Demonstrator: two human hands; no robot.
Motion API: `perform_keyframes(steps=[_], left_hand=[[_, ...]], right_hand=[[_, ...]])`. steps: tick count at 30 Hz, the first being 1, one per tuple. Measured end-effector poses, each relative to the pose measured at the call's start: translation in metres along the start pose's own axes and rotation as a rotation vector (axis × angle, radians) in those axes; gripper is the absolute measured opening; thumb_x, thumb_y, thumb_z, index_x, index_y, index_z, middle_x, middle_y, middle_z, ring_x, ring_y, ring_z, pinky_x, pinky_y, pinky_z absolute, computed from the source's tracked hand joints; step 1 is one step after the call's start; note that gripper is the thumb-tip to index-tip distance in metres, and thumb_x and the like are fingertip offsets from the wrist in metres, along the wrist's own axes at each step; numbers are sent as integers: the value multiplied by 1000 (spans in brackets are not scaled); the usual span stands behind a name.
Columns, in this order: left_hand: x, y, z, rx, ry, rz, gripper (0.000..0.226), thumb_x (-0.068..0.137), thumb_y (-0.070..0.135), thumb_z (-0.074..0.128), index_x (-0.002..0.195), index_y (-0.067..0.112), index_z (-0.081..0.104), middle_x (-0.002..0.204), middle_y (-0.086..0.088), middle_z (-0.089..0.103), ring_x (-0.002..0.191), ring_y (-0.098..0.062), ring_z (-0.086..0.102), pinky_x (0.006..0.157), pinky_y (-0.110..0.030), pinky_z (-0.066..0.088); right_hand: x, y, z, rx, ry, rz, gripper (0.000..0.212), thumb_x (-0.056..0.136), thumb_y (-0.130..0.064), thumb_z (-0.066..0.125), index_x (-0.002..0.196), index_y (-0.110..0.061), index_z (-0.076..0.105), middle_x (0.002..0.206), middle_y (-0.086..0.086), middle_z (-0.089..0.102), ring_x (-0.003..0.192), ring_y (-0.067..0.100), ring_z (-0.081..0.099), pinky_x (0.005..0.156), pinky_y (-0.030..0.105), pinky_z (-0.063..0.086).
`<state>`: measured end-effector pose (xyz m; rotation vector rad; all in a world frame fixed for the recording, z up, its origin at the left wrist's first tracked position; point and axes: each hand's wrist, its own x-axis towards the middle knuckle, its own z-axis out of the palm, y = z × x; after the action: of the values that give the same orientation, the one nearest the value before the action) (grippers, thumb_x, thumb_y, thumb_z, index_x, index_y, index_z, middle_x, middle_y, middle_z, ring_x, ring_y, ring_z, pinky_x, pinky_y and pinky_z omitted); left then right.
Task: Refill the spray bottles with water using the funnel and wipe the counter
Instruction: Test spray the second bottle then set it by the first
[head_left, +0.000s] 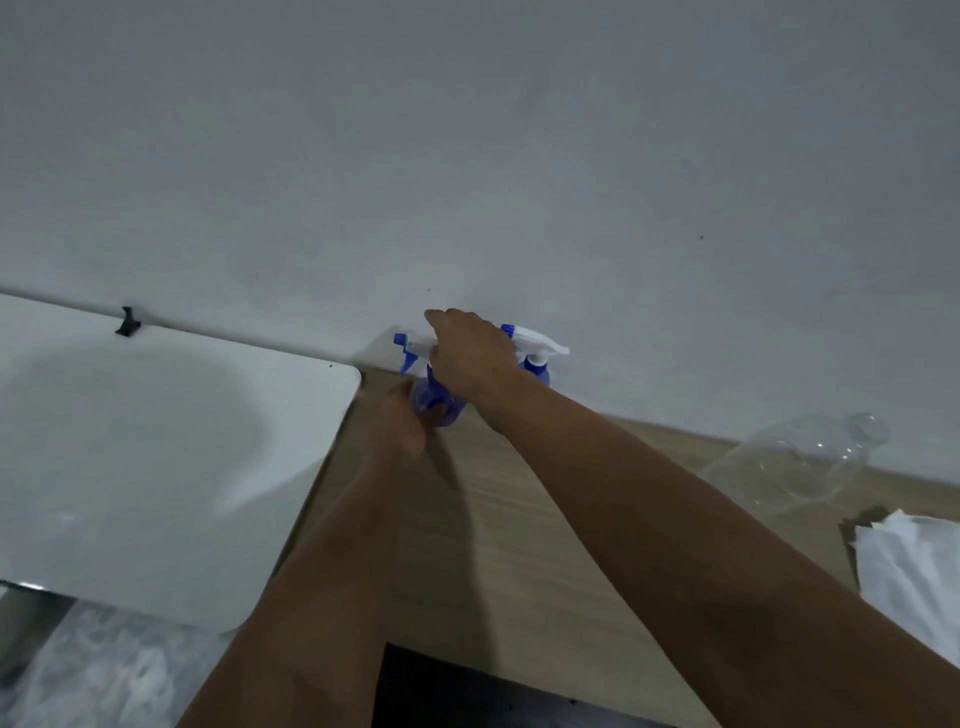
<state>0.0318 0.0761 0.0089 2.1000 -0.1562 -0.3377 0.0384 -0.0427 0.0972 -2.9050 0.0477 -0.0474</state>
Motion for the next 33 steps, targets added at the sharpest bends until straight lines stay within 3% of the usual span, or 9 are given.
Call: perform_keyframes(steps=[3,6,9,13,17,23,28,33], left_hand=[[-34,3,-9,258,51,-19,17,99,18,56,98,4,65,93,-11,69,78,-20,60,62,-24,39],[-72,17,-11,330,109,-39,18,97,24,57,90,9,63,93,-5,69,79,-20,58,56,-20,36],[-113,36,-3,364,87,-48,27,96,32,58,95,8,70,93,-9,70,82,-23,63,66,-27,40],[-157,68,18,323,28,36,27,97,32,60,115,14,67,113,-5,67,105,-30,63,79,-25,36],[-177,92,46,311,-117,143,23,98,28,57,112,12,66,113,-6,67,109,-28,64,91,-33,47],[-198,112,97,299,-125,170,60,90,33,67,144,14,48,140,-11,56,125,-30,56,104,-39,44],[-201,123,143,314,-206,244,66,87,40,67,146,24,43,146,-2,51,128,-25,54,106,-42,45],[-199,124,181,319,-217,261,68,83,44,69,144,26,45,142,0,54,120,-23,58,98,-35,48]], right_hand=[[-29,0,-26,105,56,8,42,101,-26,59,142,-19,55,133,4,62,116,25,62,87,40,53],[-68,7,-51,195,140,22,40,101,-30,59,140,-22,59,134,1,63,116,24,63,91,42,55],[-117,21,-72,242,206,73,34,100,-28,60,133,-22,65,127,0,66,110,23,65,89,39,55],[-182,47,-86,273,224,186,28,97,-27,61,123,-21,70,120,2,67,106,26,65,86,38,53],[-243,83,-86,282,214,294,28,98,-29,61,123,-20,70,120,1,69,108,24,66,89,38,55],[-321,134,-69,354,174,539,20,95,-27,58,107,-21,73,103,0,75,96,25,70,81,37,58],[-371,180,-45,328,113,711,23,91,-26,58,106,-24,75,106,1,75,99,28,70,81,33,57],[-386,214,-29,332,58,789,25,90,-25,58,109,-23,75,109,1,76,100,27,70,82,33,57]])
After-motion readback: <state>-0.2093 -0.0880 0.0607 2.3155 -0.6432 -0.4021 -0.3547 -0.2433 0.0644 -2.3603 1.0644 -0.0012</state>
